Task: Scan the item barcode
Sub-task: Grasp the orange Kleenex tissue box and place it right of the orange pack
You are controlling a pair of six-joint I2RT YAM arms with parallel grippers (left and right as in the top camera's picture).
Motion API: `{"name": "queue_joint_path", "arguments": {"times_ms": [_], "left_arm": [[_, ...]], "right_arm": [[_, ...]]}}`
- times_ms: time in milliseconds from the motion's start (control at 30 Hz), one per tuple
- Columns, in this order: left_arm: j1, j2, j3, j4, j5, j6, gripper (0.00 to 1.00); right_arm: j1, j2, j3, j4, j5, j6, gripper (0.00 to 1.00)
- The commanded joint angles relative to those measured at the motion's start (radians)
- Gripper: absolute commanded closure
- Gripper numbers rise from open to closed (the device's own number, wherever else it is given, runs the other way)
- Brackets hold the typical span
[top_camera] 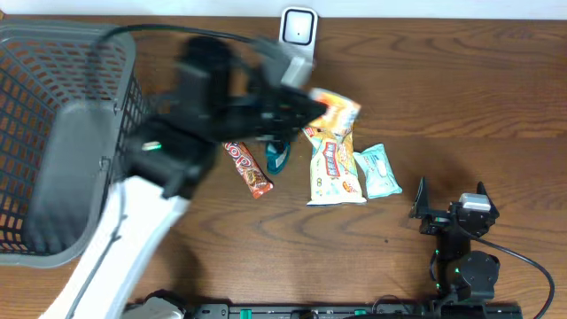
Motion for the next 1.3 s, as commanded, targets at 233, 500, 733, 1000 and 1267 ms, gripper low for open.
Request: {"name": "queue_joint_path", "arguments": {"times_ms": [233, 500, 733, 1000, 1267], "left_arm": [[-0.246, 0.377, 0.002, 0.291, -0.304, -0.045, 0.93], [-0.277, 0.668, 0.002, 0.677, -0.307, -0.15, 0.93], [-0.285, 0.799, 0.002, 0.755, -0.429, -0.215, 0.93], [-0.286, 0.869, 0.003, 0.737, -0.43, -0.231, 0.73], [-0.286, 0.795, 0.003, 0.66, -0.431, -0.246, 0.04]], "right_arm": [[0.005, -0.005, -0.001, -0.004, 0.001, -0.015, 0.01], [0.005, -0.005, -0.001, -0.004, 0.001, -0.015, 0.01], [0.005, -0.005, -0.001, -0.004, 0.001, -0.015, 0.01], [0.005, -0.005, -0.001, -0.004, 0.001, -0.015, 0.01], [0.005, -0.005, -0.001, -0.004, 0.001, -0.015, 0.01]]}}
